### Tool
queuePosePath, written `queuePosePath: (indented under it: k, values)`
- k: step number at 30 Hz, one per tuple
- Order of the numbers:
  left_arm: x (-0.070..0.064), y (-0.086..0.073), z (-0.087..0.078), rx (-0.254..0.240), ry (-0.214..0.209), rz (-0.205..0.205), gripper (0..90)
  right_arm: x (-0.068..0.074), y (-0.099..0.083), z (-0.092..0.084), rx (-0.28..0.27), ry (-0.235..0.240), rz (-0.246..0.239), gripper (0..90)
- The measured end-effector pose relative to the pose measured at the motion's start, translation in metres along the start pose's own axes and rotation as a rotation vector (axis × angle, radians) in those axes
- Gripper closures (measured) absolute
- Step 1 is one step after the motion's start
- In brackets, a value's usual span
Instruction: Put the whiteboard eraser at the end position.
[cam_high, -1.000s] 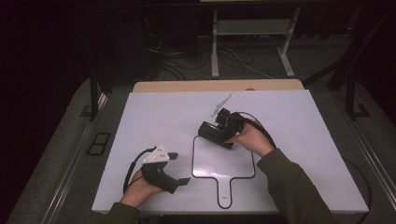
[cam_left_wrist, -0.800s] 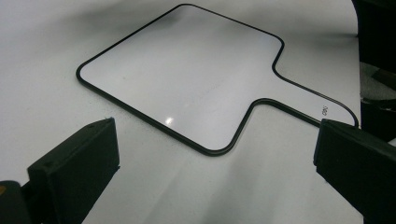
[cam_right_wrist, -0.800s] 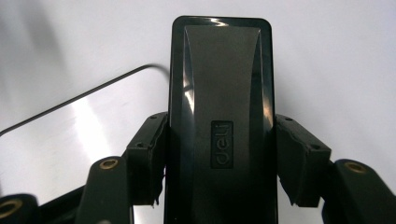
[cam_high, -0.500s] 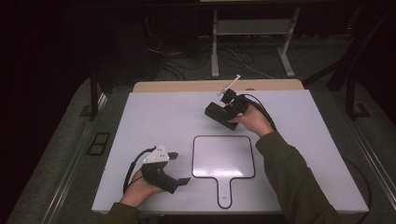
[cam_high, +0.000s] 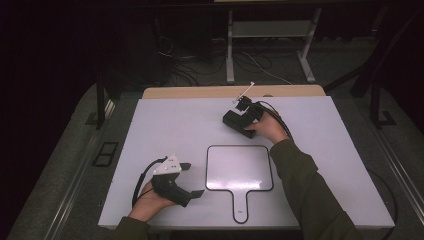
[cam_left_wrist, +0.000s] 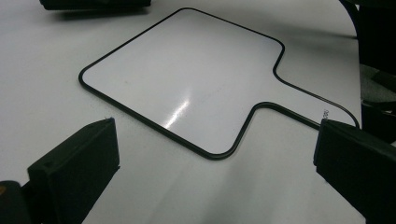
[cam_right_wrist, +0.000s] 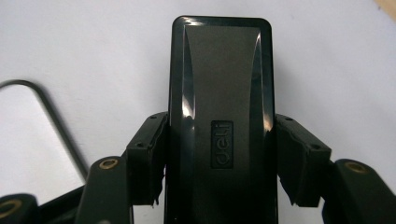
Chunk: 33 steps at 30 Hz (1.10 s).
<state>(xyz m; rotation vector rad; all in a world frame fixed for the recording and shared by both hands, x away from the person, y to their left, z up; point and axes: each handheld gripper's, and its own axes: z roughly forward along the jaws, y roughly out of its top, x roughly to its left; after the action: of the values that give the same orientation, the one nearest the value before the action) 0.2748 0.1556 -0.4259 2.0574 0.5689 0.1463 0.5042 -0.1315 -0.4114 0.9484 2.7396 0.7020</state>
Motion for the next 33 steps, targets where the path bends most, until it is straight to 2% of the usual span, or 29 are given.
queuePosePath:
  k: [7, 11, 13, 15, 17, 22, 27, 32, 33]
  values:
    - [0.002, -0.002, 0.001, 0.004, 0.013, 0.014, 0.0, -0.002, -0.002, 0.014, 0.005, 0.019, 0.006, 38.5]
    - [0.005, -0.003, 0.002, 0.009, 0.021, 0.015, 0.0, -0.004, -0.003, 0.013, -0.019, 0.021, 0.007, 38.3]
    - [0.006, -0.004, 0.003, 0.006, 0.029, 0.014, 0.0, -0.005, -0.004, 0.009, -0.051, 0.026, 0.018, 37.1]
    - [0.007, -0.006, 0.003, 0.004, 0.032, 0.013, 0.0, -0.004, -0.004, 0.003, -0.085, 0.04, 0.065, 33.7]
    - [0.008, -0.008, 0.004, -0.001, 0.038, -0.002, 0.0, -0.004, -0.004, -0.002, -0.108, 0.042, 0.07, 30.4]
    - [0.008, -0.009, 0.003, -0.005, 0.048, -0.011, 0.0, -0.001, -0.008, -0.014, -0.161, 0.042, 0.077, 27.8]
    - [0.007, -0.009, 0.003, -0.009, 0.055, -0.025, 0.0, 0.011, -0.016, -0.026, -0.237, -0.023, 0.055, 26.9]
    - [0.006, -0.006, 0.004, -0.017, 0.056, -0.027, 0.0, 0.018, -0.027, -0.035, -0.26, 0.001, 0.064, 23.2]
    - [0.005, -0.006, 0.004, -0.015, 0.054, -0.029, 0.0, 0.018, -0.03, -0.036, -0.274, -0.009, 0.052, 22.2]
